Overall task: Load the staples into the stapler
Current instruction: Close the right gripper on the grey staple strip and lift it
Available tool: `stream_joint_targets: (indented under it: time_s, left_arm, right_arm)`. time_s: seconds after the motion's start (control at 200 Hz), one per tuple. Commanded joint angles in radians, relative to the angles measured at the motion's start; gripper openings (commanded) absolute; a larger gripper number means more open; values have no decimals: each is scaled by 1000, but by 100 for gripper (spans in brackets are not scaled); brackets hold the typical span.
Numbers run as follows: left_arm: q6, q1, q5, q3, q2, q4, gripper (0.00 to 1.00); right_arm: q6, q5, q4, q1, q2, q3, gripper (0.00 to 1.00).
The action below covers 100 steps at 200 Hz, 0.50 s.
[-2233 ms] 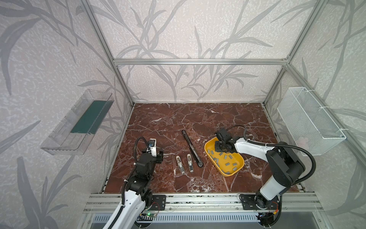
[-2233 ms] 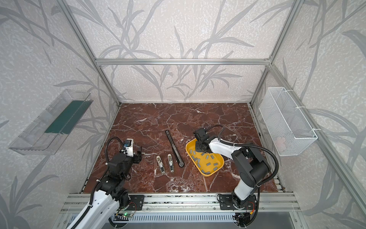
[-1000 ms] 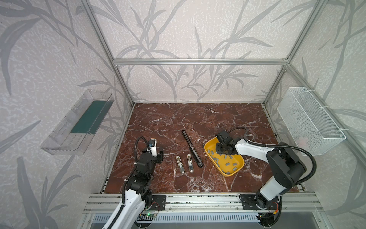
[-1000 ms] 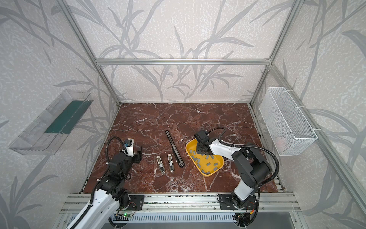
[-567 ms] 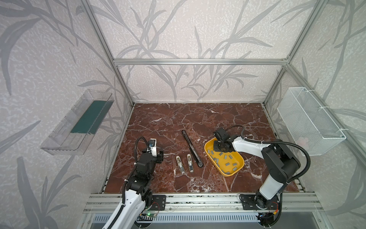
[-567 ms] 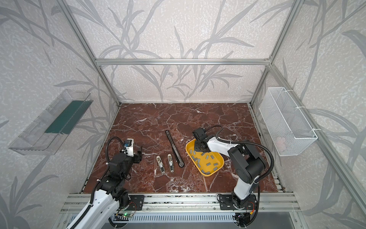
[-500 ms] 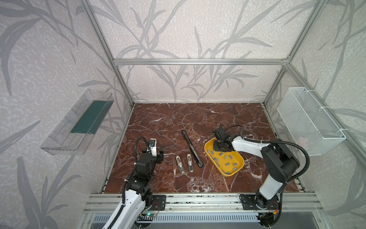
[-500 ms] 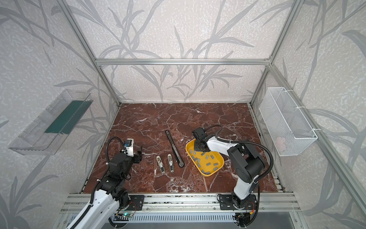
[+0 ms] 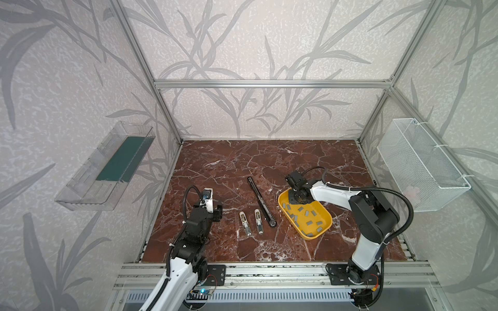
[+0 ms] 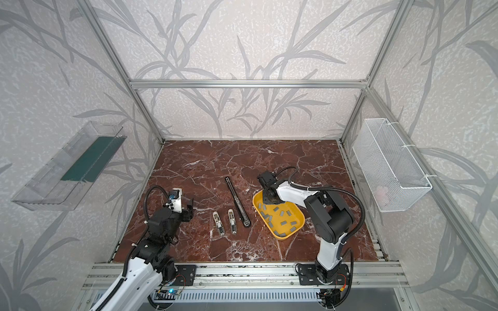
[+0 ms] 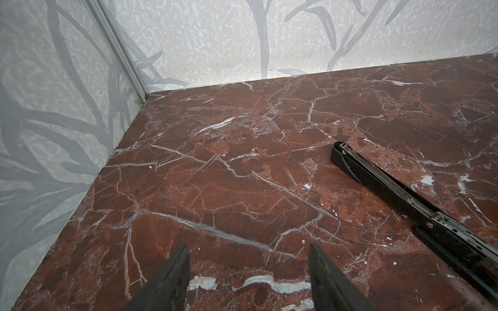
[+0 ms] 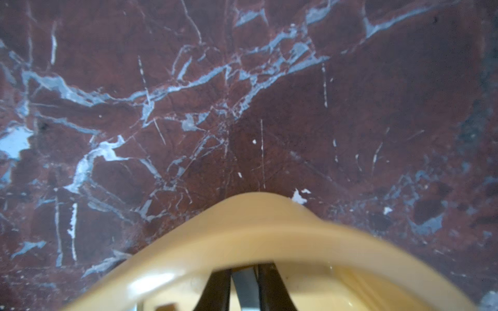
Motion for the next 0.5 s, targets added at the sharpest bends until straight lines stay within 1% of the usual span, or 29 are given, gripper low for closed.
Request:
stream_joint_targets:
  time_s: [0.0, 0.18, 0.395, 0.495]
  left_arm:
    - [2, 1, -3, -13, 3, 19, 70]
    - [2, 1, -1, -15, 5, 22, 70]
    - [2, 1, -1, -14, 5, 22, 69]
    - [2, 1, -2, -14, 5, 23, 69]
  right_arm:
    - [-15, 2, -77, 9, 29, -20, 21]
    - [-21, -6, -62, 8, 6, -38, 25]
    - [-23, -22, -60, 7, 3, -46, 26]
    - [-22, -19, -61, 7, -4, -50, 24]
